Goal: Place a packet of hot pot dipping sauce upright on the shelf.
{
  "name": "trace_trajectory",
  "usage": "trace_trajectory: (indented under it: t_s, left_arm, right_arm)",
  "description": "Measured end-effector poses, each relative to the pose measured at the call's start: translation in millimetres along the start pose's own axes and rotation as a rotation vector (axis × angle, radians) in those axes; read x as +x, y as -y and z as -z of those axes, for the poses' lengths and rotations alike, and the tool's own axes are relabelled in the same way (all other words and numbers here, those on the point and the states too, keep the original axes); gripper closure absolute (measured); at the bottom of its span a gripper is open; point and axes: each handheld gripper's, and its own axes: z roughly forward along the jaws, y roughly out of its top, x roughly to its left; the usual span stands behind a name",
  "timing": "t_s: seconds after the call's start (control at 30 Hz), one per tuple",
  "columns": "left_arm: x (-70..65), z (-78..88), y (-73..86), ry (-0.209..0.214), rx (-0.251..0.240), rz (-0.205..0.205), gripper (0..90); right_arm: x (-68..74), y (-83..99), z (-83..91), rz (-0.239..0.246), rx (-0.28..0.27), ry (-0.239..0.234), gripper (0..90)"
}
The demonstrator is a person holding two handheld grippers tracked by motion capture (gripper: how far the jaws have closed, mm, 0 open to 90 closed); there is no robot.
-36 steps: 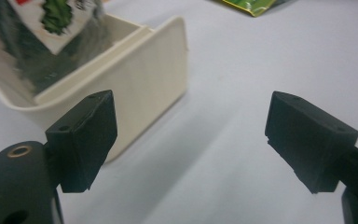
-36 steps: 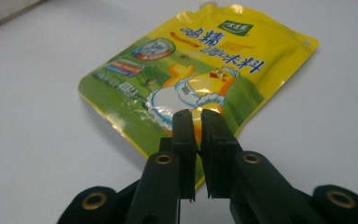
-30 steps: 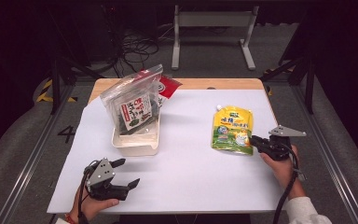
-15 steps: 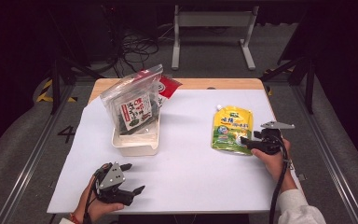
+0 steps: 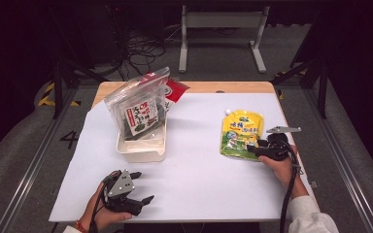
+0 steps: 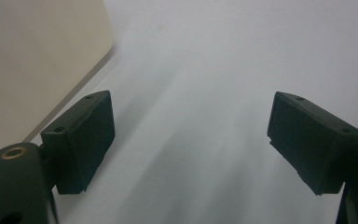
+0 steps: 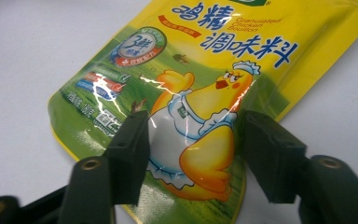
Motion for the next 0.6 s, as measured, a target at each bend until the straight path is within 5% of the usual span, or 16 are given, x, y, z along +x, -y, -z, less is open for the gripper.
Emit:
trace_trajectory:
  t_s: [0.13, 0.6]
  left_arm:
    - [-1.0, -2.1, -1.1, 0.012, 0.004, -0.004, 15.6]
    - [-1.7, -5.3, -2.9, 0.047, 0.002, 0.004, 15.6]
  right_arm:
    - [-2.0, 1.6, 2.1, -0.002, -0.017, -0.02, 59.9]
    - [-3.7, 3.6, 4.6, -0.004, -0.058, -0.029, 76.5]
